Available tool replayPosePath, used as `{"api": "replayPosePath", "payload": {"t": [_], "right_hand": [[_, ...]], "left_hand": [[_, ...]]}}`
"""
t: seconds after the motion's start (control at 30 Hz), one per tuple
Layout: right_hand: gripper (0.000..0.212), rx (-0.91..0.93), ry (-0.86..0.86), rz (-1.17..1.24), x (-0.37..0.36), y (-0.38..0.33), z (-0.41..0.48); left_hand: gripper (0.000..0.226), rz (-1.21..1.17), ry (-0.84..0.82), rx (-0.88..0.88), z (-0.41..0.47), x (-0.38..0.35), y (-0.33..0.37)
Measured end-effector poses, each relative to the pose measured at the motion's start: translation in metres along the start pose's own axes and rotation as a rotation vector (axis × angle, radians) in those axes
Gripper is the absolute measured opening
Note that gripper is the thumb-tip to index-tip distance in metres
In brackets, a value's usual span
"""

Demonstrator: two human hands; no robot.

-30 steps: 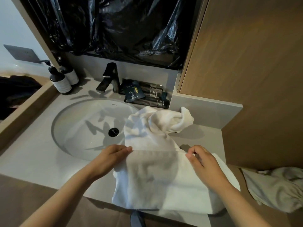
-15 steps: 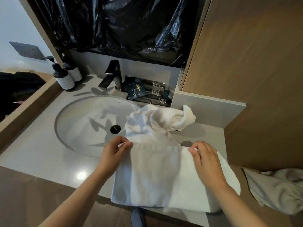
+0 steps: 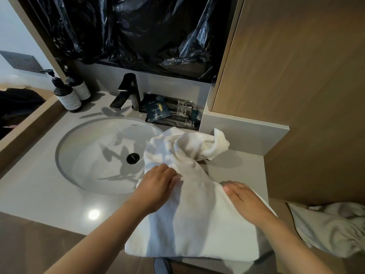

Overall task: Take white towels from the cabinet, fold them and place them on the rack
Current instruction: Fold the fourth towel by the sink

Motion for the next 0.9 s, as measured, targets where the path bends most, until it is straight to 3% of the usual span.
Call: {"api": "replayPosePath", "payload": {"t": [0.2, 0.33, 0.47, 0.57, 0.9], "right_hand": [[0.026, 0.02, 0.054, -0.128, 0.009, 0.015, -0.002], [0.048, 0.101, 0.203, -0.358, 0.026, 0.028, -0.009], [0.044, 0.209, 0.347, -0.424, 0.044, 0.023, -0.011], [0.041, 0.28, 0.446, -0.408, 0.053, 0.013, -0.015], [0.043, 0.224, 0.424, -0.196, 0.088, 0.003, -0.038]], "left_hand": [[0.028, -0.055, -0.016, -0.011, 0.002, -0.004, 0.004], [0.043, 0.0, -0.097, 0.006, 0.008, -0.007, 0.0], [0.049, 0.01, -0.163, 0.033, 0.012, 0.001, -0.002], [0.051, -0.001, -0.176, -0.008, 0.012, 0.016, 0.001], [0.043, -0.008, -0.081, -0.167, 0.024, 0.045, 0.017]]}}
Point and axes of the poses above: each hand's wrist, its own z-axis towards the middle knuckle, its own x-axis out of the back of the hand, y = z × x, the point moved 2 cm from there along z, towards the middle knuckle
